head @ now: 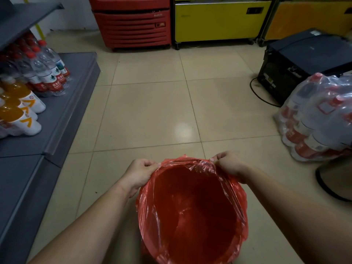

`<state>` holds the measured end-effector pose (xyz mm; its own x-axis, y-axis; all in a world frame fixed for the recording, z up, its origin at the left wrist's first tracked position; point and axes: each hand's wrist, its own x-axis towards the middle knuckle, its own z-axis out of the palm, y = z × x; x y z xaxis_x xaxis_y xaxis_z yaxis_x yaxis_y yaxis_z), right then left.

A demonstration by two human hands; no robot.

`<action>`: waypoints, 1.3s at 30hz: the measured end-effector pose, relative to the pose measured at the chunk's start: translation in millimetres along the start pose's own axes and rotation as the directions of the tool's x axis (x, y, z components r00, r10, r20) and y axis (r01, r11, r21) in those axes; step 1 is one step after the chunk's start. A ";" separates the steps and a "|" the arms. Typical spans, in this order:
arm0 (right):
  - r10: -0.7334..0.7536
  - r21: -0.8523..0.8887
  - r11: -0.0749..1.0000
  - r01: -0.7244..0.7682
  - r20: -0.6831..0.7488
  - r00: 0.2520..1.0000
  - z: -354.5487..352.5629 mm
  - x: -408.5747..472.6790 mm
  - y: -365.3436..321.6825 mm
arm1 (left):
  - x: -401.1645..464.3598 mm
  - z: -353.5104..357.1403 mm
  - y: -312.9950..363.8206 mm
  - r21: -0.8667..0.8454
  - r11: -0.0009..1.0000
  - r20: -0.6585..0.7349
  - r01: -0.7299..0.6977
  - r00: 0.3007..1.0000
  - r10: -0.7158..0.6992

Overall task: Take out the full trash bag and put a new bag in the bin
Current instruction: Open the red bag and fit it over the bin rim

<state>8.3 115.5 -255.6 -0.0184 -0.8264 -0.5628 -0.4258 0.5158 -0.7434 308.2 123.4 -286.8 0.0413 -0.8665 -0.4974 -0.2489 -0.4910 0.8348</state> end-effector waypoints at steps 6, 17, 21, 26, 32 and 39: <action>0.036 -0.017 0.999 -0.036 0.013 0.999 1.2 0.7 1.4 | -1.2 3.9 2.0 -0.046 0.997 0.027 0.069 0.997 -0.068; -0.028 0.150 0.988 0.031 -0.016 0.999 -29.4 -28.5 21.1 | -39.4 -27.9 8.4 0.081 0.995 -0.072 0.061 0.996 -0.055; -0.187 -0.149 0.977 0.152 -0.266 0.946 -36.3 -75.9 41.4 | -90.6 -51.6 -8.1 0.181 0.983 -0.167 -0.026 0.984 0.056; -0.257 -0.284 0.941 0.186 -0.237 0.937 -9.7 -109.6 54.6 | -129.0 -44.2 -21.5 0.210 0.977 -0.125 0.025 0.992 0.001; -0.204 -0.251 0.960 0.123 -0.328 0.922 -7.9 -99.6 64.3 | -134.2 -36.9 -27.2 0.180 0.981 -0.109 0.071 0.993 -0.052; -0.156 -0.117 0.985 0.125 -0.307 0.939 -15.8 -88.0 79.1 | -124.0 -38.4 -39.6 0.138 0.986 -0.142 0.097 0.987 -0.077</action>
<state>-38.0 225.4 -259.2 -0.2288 -0.9256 -0.3015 -0.5281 0.3782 -0.7603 350.1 246.9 -249.1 0.1978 -0.8299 -0.5217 -0.3749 -0.5558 0.7420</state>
